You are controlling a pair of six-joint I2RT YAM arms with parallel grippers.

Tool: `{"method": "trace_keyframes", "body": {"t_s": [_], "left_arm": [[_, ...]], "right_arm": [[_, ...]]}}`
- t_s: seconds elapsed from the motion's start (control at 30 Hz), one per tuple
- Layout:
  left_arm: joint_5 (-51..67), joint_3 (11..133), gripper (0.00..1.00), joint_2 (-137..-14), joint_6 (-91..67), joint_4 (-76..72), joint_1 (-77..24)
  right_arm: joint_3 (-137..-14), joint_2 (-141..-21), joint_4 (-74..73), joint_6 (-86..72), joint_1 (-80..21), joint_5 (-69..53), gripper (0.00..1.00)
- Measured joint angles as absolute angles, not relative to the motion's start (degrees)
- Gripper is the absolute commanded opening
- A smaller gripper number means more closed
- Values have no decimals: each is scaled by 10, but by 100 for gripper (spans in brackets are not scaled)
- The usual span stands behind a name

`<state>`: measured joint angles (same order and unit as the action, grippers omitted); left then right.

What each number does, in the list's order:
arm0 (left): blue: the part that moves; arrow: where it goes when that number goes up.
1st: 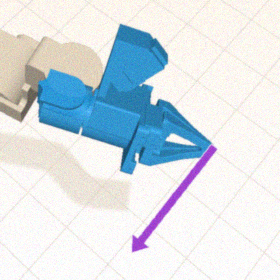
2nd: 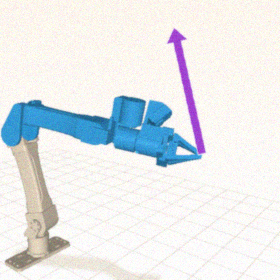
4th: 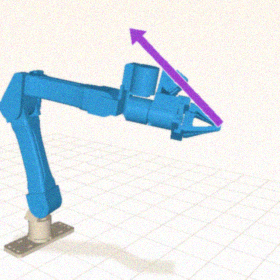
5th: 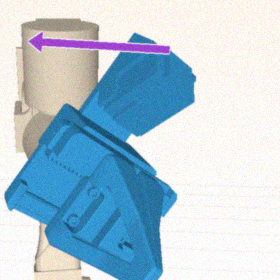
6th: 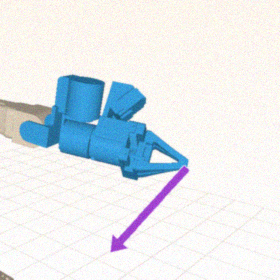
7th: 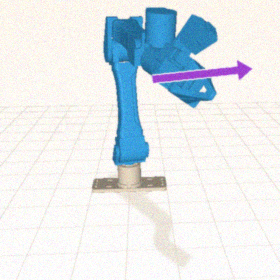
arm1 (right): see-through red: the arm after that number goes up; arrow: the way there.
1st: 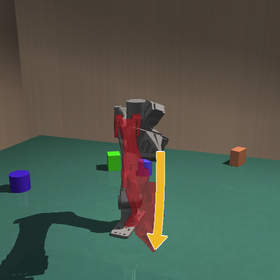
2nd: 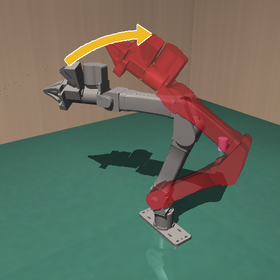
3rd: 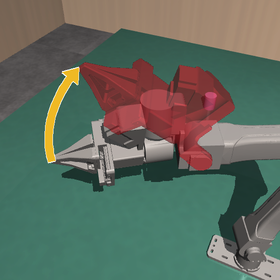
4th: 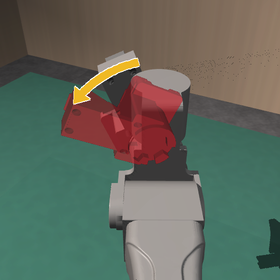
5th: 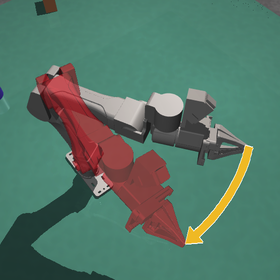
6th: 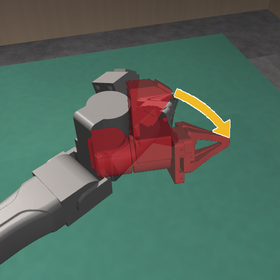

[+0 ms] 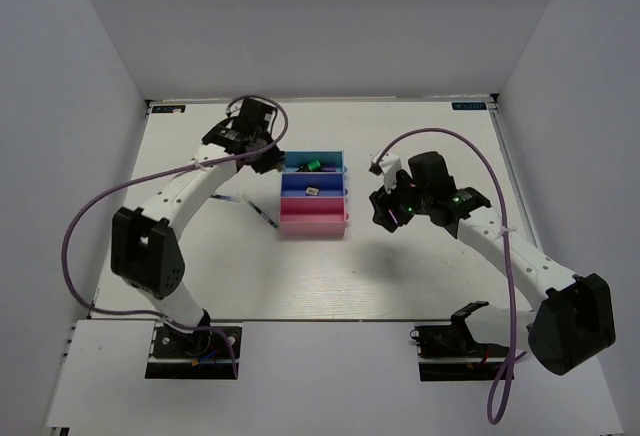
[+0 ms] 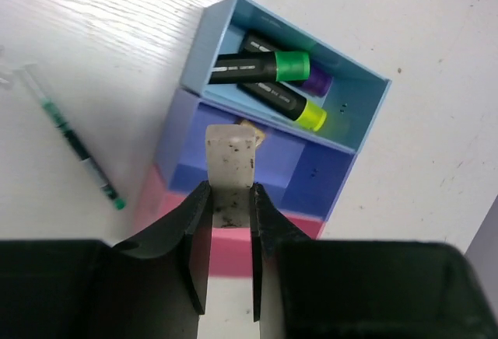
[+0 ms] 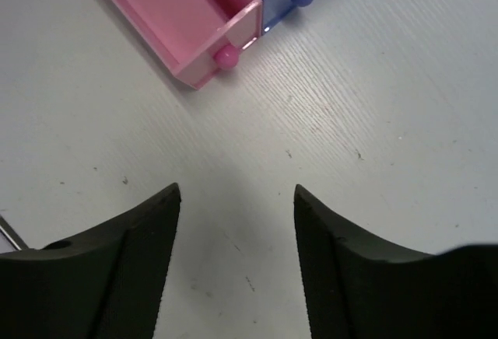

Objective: Sort the stationery into containers
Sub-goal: Place the stationery in the storage box.

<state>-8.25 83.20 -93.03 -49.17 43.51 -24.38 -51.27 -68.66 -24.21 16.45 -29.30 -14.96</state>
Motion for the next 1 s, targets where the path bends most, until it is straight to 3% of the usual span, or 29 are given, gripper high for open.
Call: {"method": "trace_keyframes", "body": {"t_s": [0.27,0.43,0.57,0.6,0.7,0.83,0.9,0.93,1.0], "left_arm": [[-86,898,0,-1089,-558,419,-307],[-95,906,5,-1116,-574,422,-335],[-105,906,38,-1116,-579,423,-340],[-107,906,52,-1116,-579,424,-340],[-111,906,66,-1115,-579,424,-340],[-114,912,66,-1115,-573,432,-342],[-114,924,61,-1115,-568,438,-346],[-114,931,47,-1115,-564,440,-348],[-116,936,17,-1106,-558,438,-354]], "right_arm": [[-512,-669,-239,147,-266,-132,60],[-511,-665,-238,139,-251,-132,70],[-508,-662,-238,137,-243,-133,77],[-508,-662,-238,136,-241,-133,77],[-508,-662,-238,136,-237,-136,80],[-508,-662,-238,136,-232,-137,80],[-508,-662,-238,136,-229,-139,80],[-508,-662,-238,136,-229,-139,78],[-508,-662,-238,138,-226,-140,65]]}}
